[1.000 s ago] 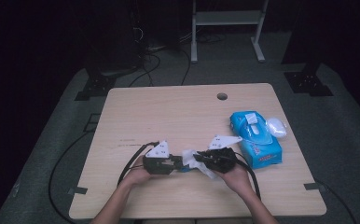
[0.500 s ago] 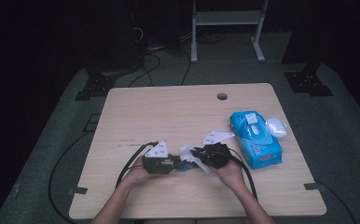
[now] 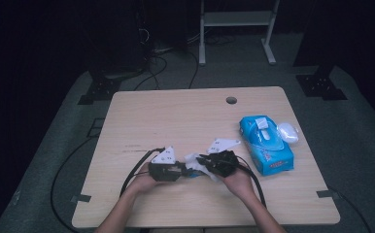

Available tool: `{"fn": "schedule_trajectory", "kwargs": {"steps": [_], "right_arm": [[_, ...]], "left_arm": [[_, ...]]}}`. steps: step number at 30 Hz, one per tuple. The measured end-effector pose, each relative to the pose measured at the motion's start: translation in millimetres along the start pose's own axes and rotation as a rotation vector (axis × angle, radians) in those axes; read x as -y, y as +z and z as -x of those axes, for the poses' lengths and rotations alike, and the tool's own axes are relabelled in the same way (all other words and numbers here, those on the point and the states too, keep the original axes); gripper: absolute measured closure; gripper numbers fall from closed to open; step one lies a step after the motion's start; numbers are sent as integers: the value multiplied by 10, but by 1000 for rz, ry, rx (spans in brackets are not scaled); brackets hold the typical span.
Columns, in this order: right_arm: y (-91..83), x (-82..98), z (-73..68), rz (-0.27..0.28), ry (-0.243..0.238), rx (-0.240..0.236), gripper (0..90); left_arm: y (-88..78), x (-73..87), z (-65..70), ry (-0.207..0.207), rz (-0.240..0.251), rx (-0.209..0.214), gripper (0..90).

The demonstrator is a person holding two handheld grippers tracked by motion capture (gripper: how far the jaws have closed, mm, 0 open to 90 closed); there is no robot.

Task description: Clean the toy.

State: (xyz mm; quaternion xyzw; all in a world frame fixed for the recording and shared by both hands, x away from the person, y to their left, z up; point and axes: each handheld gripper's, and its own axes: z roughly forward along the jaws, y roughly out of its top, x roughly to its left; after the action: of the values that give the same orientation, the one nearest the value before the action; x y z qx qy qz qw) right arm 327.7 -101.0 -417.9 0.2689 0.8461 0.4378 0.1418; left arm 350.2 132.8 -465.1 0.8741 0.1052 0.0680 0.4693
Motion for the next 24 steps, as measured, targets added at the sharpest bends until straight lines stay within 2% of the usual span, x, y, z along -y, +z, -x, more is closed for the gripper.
{"fn": "schedule_trajectory", "kwargs": {"steps": [2, 4, 6, 7, 9, 12, 13, 14, 15, 17, 18, 20, 21, 24], "right_arm": [[82, -39, -112, 16, -29, -57, 844], [120, -50, -156, 2, -64, -41, 845], [90, -36, -100, 1, -48, -27, 845], [58, -22, -59, -6, -49, 1, 845], [6, 7, 28, -19, -21, 32, 845], [7, 2, 35, 11, 34, -14, 844], [40, -13, -8, 25, 33, -47, 845], [82, -30, -58, 17, 15, -57, 844], [122, -41, -98, 7, -10, -51, 844], [123, -45, -88, 6, -10, -53, 844], [101, -32, -51, 5, -9, -41, 844], [21, 0, 29, -33, -40, 47, 845], [-38, 30, 97, -36, -26, 67, 844], [-101, 54, 156, -37, 0, 85, 844]], "left_arm": [[-2, -7, 6, 10, -5, -4, 706], [-7, -8, 10, 7, -10, -11, 707], [-8, -8, 7, 3, -11, -10, 708], [-7, -7, 4, 1, -9, -10, 708], [-5, 0, 1, -9, -3, -7, 708], [-5, 0, 1, -9, -3, -5, 708], [-5, 0, 2, -8, -4, -6, 708], [-5, -3, 3, -5, -5, -7, 708], [-9, -4, 3, -3, -8, -10, 707], [-13, 0, 1, -8, -7, -8, 708], [-13, 0, -2, -10, -6, -8, 709], [-10, 3, -7, -13, -2, -7, 708], [-8, 3, -9, -13, -2, -6, 709], [-1, -3, -5, -9, -3, -7, 709]]}}
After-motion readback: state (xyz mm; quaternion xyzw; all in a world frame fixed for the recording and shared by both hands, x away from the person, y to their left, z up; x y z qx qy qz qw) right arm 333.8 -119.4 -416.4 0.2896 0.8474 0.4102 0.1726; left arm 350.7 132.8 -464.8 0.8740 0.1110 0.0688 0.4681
